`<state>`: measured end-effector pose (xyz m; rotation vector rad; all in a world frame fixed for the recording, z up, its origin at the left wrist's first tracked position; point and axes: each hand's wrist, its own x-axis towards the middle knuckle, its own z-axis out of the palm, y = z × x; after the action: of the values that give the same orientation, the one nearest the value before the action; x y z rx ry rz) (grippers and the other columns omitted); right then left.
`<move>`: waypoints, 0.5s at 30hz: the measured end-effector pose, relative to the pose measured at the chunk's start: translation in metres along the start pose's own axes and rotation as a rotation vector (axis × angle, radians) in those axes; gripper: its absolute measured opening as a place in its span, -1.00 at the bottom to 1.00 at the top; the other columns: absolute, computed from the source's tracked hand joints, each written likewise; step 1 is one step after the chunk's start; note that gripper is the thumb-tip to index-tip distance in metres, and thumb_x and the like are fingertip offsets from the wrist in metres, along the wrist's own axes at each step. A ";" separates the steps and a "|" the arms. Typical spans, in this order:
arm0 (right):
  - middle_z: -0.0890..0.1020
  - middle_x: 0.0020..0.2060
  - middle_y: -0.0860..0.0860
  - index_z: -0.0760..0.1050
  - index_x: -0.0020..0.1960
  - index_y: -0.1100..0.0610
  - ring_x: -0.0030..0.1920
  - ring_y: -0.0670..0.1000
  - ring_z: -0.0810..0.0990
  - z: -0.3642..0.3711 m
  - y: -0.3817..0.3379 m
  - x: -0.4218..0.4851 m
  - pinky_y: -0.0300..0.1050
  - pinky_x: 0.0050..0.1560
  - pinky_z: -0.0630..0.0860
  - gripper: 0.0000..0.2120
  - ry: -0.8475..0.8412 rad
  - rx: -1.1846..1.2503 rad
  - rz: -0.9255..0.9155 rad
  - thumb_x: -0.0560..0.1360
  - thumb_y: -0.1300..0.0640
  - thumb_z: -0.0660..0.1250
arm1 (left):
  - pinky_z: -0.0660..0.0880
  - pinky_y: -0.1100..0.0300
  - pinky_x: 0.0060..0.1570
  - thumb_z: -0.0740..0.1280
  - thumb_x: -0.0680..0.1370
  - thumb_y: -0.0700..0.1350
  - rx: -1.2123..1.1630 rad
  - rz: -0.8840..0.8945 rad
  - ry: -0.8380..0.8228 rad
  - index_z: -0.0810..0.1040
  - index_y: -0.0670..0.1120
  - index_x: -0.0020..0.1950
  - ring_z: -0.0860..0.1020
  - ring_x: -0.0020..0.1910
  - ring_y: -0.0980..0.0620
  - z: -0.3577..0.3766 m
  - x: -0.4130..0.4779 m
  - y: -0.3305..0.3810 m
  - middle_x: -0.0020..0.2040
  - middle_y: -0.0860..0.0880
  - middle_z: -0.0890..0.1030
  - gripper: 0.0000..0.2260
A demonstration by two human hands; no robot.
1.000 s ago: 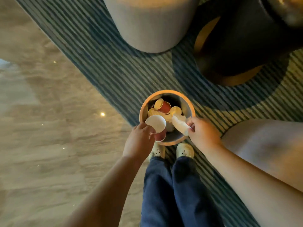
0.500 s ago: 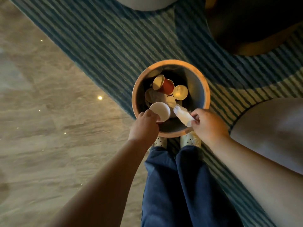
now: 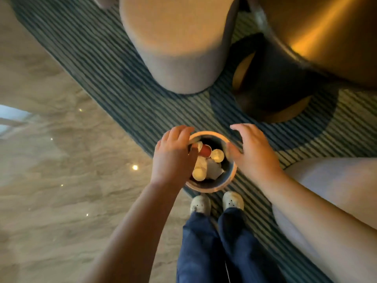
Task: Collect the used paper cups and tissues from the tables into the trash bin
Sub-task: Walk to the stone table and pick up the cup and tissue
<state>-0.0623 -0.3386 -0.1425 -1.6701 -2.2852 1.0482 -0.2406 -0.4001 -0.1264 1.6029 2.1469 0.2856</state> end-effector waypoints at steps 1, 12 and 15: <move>0.41 0.28 -0.01 0.36 0.35 0.10 0.32 -0.01 0.34 -0.027 -0.021 -0.005 -0.21 0.22 0.29 -0.58 0.072 0.019 -0.043 0.52 0.06 0.31 | 0.33 0.02 0.32 0.24 0.56 0.01 -0.005 0.022 0.060 0.41 -0.02 0.37 0.35 0.34 0.01 -0.029 -0.002 0.016 0.33 0.01 0.44 -0.63; 0.38 0.33 0.05 0.28 0.41 0.14 0.34 0.01 0.30 -0.232 -0.162 -0.190 -0.15 0.28 0.30 -0.42 0.630 -0.069 -0.088 0.47 -0.10 0.24 | 0.30 -0.01 0.29 0.27 0.56 0.06 0.068 0.501 0.418 0.41 -0.01 0.37 0.30 0.37 -0.03 -0.258 -0.100 0.159 0.38 -0.02 0.40 -0.60; 0.36 0.35 0.05 0.24 0.44 0.12 0.36 0.00 0.27 -0.254 -0.163 -0.261 -0.18 0.28 0.24 -0.37 0.765 -0.041 0.000 0.45 -0.12 0.23 | 0.27 0.05 0.31 0.23 0.57 0.10 0.089 0.691 0.403 0.37 -0.01 0.41 0.30 0.38 -0.02 -0.290 -0.133 0.208 0.39 -0.01 0.38 -0.57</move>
<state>0.0293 -0.4761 0.2203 -1.6832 -1.7926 0.2631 -0.1668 -0.4349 0.2457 2.4769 1.7929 0.7888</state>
